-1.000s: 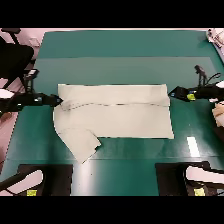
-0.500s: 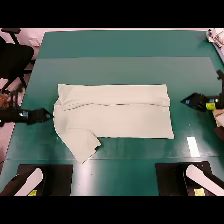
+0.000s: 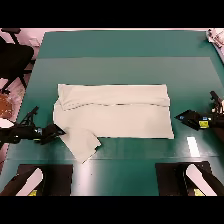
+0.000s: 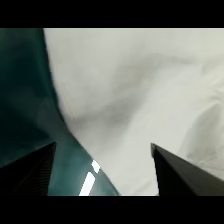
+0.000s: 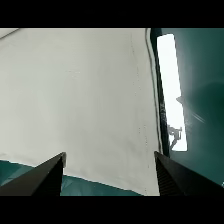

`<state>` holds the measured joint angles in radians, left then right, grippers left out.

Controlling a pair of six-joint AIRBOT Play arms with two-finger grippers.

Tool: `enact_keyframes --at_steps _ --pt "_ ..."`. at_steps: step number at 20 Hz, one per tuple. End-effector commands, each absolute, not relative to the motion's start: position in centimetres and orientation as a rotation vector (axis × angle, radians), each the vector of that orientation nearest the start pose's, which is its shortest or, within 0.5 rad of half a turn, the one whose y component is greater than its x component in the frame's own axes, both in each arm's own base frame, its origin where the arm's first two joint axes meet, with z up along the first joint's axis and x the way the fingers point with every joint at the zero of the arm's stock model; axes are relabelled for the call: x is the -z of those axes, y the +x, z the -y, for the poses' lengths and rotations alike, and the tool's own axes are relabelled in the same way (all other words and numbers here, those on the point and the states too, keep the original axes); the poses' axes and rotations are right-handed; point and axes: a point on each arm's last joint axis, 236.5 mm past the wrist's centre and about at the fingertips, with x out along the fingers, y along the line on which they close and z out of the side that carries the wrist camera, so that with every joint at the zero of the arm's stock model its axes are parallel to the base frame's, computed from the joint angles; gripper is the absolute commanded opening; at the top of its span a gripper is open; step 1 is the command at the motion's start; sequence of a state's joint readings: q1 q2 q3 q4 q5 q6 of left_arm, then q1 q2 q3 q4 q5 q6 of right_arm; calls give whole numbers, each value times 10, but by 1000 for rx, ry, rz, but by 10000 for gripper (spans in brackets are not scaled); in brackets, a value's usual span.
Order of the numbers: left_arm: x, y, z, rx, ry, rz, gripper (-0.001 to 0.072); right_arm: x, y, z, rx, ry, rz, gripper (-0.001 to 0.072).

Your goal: Fold the shirts.

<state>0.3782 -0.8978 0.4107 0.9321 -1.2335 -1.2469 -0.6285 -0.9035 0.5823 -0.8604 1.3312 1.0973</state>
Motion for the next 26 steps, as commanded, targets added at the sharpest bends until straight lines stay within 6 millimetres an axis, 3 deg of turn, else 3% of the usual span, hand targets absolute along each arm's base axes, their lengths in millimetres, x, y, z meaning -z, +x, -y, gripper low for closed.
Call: enact_keyframes --at_steps 1,4,5,6,8,14,20,26 --pt "84 186 86 250 -726 -1502 714 17 246 -7 -208 745 -1212 629" --pt "85 190 107 291 -746 -1474 707 17 245 -8 -211 747 -1216 629" --pt "86 192 108 289 -738 -1466 674 17 245 -8 -212 747 -1217 628" --pt "87 195 108 273 -741 -1456 500 17 245 -8 -213 747 -1217 606" --pt "85 201 109 275 -753 -1434 31 17 244 -8 -213 746 -1220 559" --pt "57 213 113 382 -693 -1406 23 37 222 10 -104 697 -1333 560" --pt "32 228 113 436 -648 -1360 24 67 201 -8 -182 843 -1543 561" --pt "27 227 115 464 -634 -1360 24 82 187 -19 -239 882 -1670 560"
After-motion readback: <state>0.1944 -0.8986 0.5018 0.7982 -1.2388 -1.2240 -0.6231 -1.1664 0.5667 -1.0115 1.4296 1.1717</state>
